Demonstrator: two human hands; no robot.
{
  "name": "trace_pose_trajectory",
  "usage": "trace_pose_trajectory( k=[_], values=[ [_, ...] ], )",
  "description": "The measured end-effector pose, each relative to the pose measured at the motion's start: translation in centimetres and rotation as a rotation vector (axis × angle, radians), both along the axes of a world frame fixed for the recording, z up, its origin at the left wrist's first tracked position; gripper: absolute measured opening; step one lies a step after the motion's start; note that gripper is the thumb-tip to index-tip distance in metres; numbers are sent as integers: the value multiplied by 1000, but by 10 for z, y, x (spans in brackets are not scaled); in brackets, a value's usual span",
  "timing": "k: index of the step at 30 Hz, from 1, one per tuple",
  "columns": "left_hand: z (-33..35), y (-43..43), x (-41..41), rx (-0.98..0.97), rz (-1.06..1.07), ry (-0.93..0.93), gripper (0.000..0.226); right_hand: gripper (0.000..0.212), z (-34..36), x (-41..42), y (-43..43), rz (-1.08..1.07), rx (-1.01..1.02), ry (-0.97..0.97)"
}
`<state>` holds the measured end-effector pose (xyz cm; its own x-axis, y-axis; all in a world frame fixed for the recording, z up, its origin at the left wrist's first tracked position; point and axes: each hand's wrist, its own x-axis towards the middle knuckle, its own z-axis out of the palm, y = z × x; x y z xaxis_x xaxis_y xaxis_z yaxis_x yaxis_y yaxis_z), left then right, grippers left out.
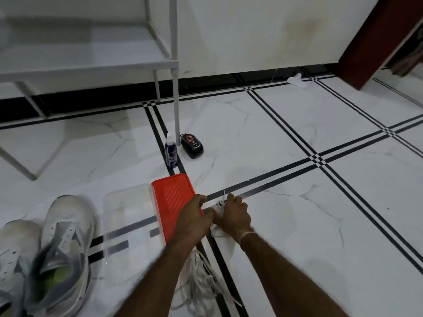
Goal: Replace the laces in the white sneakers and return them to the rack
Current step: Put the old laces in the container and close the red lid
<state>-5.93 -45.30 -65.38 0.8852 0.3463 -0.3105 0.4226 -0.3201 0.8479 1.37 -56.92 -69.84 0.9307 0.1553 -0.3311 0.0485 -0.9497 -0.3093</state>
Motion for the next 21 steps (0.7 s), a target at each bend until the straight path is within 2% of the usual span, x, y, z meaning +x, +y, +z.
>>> trace_pose_trajectory(
  k=[3,6,9,11,13,16,18,19,21],
  values=[
    [-8,-3,18,-69,-37,29,43,32,-11,-1,-8,30,50,-46],
    [-14,-8,26,-179,-20,27,46,10,-11,0,-21,-102,261,47],
    [-10,-13,28,-334,15,57,51,15,6,-3,-27,-246,806,295],
    [-2,-14,24,-504,9,89,53,22,33,-10,-22,-227,1086,409],
    [12,-13,17,-646,34,131,54,27,50,-15,-10,-147,1114,378],
    [32,-1,10,-841,187,67,48,39,61,-22,12,22,862,86],
    [46,14,2,-895,227,4,51,39,65,-31,29,45,796,9],
    [50,19,0,-900,223,-1,54,38,70,-37,36,12,858,40],
    [60,37,-13,-846,235,-17,55,37,88,-53,57,-69,1141,248]
  ],
)
